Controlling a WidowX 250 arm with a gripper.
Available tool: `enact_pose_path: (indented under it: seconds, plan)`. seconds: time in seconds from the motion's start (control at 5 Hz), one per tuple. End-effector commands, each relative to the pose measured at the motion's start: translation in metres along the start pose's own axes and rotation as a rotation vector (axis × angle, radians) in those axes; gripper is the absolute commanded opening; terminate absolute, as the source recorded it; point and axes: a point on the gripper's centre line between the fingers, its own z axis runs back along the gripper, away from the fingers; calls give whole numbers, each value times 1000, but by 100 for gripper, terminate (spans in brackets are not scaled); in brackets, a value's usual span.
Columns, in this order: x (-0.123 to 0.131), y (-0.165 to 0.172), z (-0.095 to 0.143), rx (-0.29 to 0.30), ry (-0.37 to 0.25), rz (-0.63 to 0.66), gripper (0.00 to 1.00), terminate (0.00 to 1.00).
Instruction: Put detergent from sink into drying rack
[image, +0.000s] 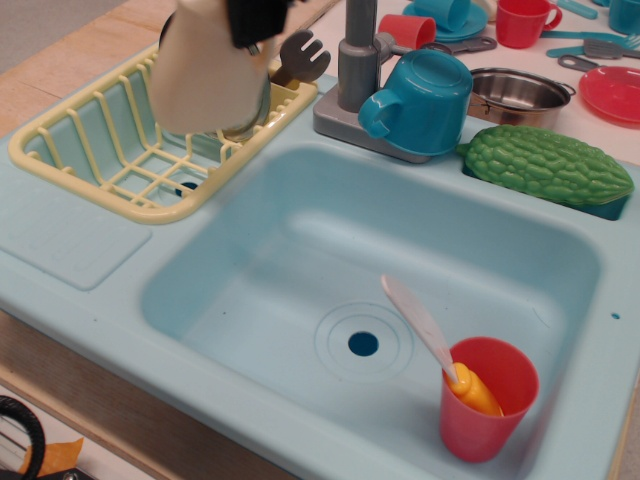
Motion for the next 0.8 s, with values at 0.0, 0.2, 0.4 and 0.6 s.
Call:
enact_pose_path:
  seconds: [0.0, 0.2, 0.4, 0.6]
  plan:
    - [-18, 32, -7, 67, -62, 36, 0, 0]
    - [-20, 35, -23, -20, -87, 55, 100, 0]
    - [-20, 35, -23, -20, -87, 55, 100, 0]
    - [-20, 35, -23, -20, -87, 55, 100, 100]
